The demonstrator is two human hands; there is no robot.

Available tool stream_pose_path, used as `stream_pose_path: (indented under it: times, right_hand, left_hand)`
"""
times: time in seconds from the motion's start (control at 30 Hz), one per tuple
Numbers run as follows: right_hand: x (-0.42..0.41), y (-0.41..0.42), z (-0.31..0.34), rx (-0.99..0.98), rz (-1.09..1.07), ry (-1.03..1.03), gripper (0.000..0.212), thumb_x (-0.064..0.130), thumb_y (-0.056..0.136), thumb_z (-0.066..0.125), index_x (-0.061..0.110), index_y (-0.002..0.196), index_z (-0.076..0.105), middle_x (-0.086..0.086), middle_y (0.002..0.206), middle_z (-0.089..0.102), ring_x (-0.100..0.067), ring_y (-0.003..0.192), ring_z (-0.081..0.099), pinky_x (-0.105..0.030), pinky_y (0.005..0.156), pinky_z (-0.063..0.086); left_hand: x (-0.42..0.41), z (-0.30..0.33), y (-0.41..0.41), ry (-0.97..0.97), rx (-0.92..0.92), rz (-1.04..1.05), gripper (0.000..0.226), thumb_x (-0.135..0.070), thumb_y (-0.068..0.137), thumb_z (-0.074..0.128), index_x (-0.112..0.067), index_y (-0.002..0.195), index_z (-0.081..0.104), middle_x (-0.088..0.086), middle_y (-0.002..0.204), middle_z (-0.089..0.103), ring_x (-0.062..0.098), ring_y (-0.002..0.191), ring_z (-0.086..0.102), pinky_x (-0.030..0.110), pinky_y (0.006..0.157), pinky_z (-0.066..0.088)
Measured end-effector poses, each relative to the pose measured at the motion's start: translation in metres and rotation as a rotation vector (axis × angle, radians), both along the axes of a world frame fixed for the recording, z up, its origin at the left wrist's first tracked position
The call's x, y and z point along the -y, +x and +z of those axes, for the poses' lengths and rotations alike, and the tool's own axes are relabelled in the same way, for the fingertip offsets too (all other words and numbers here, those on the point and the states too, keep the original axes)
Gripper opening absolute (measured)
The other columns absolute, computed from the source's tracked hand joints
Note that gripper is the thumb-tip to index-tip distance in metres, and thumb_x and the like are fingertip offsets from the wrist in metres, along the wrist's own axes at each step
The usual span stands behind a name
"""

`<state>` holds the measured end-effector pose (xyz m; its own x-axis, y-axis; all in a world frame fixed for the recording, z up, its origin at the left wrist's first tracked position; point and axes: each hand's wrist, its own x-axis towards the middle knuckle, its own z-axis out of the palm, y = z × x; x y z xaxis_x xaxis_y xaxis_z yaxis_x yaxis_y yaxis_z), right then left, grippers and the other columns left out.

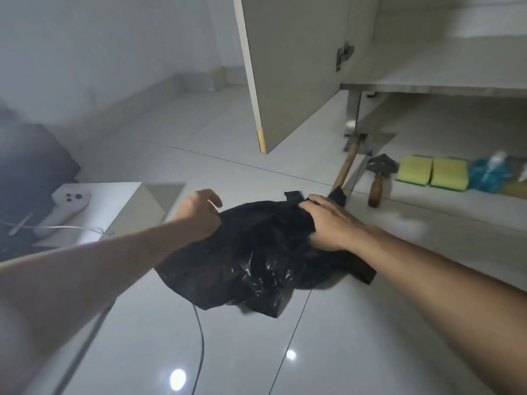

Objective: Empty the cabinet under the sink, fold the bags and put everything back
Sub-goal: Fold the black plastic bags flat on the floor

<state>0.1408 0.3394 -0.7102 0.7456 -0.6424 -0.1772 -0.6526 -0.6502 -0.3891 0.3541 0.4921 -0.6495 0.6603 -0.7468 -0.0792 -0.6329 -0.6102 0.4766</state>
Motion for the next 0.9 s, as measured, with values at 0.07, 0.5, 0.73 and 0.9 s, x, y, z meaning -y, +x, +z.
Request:
stream_pose_path:
  times: [0.07,0.5,0.73,0.9]
  right_hand:
    - [-0.004,-0.002,0.006,0.078,-0.023,-0.048,0.064,0.018,0.078,0.062,0.024,0.139,0.043,-0.004,0.135,0.044,-0.028,0.126,0.045,-0.042,0.096,0.048]
    - [-0.008,-0.067,0.100,0.645,-0.666,0.875,0.044,0.041,0.081,0.073,0.002,0.100,0.066,-0.014,0.094,0.074,-0.023,0.078,0.072,-0.032,0.065,0.056]
    - [0.009,-0.157,0.059,0.623,-0.972,0.693,0.018,-0.006,0.086,0.057,-0.005,0.100,0.068,-0.022,0.089,0.072,-0.027,0.060,0.068,-0.033,0.049,0.057]
    - [0.013,-0.242,0.021,0.491,-1.076,0.570,0.017,-0.006,0.088,0.055,-0.004,0.101,0.067,-0.020,0.089,0.071,-0.026,0.063,0.067,-0.029,0.047,0.054]
  left_hand:
    - [0.006,0.030,0.001,-0.054,-0.001,-0.004,0.028,0.000,0.075,0.055,-0.026,0.074,0.063,-0.001,0.079,0.066,0.022,0.075,0.059,0.022,0.060,0.044]
    - [0.022,0.085,-0.155,-0.174,-0.273,-0.326,0.036,-0.003,0.077,0.072,-0.016,0.108,0.060,0.000,0.090,0.073,0.016,0.076,0.066,0.031,0.073,0.057]
    - [0.023,0.019,-0.220,-0.167,-0.209,-0.437,0.015,-0.026,0.088,0.062,-0.019,0.100,0.066,-0.004,0.096,0.069,0.012,0.087,0.064,0.023,0.071,0.048]
    - [0.027,-0.040,-0.226,0.155,-0.036,-0.446,0.026,-0.021,0.082,0.059,-0.017,0.107,0.062,0.004,0.105,0.063,0.023,0.092,0.060,0.029,0.071,0.047]
